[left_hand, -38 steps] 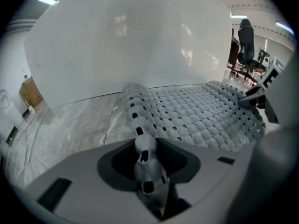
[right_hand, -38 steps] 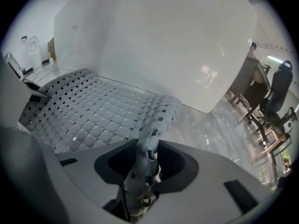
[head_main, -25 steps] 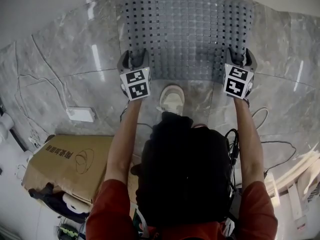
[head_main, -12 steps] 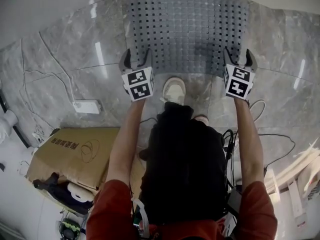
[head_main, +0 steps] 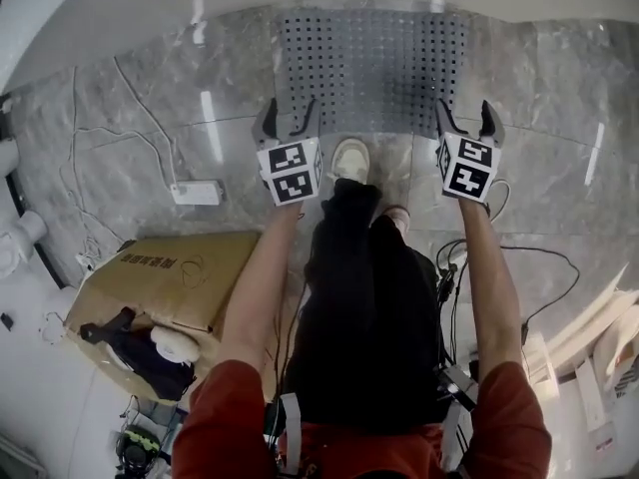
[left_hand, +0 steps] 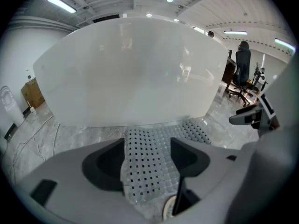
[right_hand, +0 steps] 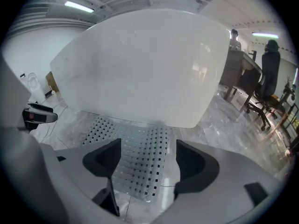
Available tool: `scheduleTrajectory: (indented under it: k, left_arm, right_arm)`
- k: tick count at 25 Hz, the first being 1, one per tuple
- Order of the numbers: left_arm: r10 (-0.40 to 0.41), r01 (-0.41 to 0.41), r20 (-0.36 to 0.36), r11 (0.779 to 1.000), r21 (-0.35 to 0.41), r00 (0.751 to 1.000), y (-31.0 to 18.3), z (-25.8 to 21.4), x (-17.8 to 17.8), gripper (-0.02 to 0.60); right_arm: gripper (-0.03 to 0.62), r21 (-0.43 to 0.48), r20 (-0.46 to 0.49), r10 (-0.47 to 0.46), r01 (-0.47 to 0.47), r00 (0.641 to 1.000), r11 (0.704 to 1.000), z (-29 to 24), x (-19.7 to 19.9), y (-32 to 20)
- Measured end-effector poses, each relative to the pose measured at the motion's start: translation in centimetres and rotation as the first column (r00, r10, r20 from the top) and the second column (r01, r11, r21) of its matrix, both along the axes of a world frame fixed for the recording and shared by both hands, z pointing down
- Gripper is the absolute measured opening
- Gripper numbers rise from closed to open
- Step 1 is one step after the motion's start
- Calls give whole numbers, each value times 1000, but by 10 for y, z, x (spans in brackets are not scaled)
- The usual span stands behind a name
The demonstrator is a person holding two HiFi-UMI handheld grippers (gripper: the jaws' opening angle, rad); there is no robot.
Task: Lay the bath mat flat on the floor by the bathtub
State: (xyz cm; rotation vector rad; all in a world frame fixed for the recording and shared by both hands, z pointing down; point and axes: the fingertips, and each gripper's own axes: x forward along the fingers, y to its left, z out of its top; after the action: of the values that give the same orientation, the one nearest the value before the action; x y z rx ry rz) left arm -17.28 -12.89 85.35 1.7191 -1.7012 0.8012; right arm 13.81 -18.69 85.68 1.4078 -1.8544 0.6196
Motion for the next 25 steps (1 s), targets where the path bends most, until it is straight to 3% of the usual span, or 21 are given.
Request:
scheduleTrajectory:
  k: [8, 14, 21, 25]
  left_arm:
    - [50, -49, -19, 997, 55, 999, 17, -128, 34, 304]
    - [112, -110, -4, 984, 139, 994, 35, -259, 76, 304]
    - [67, -49, -68, 968, 246, 995, 79, -403, 107, 304]
    - [107, -86, -57, 950, 299, 993, 106, -481, 124, 304]
  right_arm:
    - [359, 48, 60, 6, -9, 998, 999, -129, -6, 29]
    - [359, 79, 147, 26, -38, 989, 996, -247, -11, 67]
    - [359, 190, 219, 3, -46, 976, 981, -404, -8, 117]
    - [359, 263, 254, -27, -42, 967, 964, -492, -8, 144]
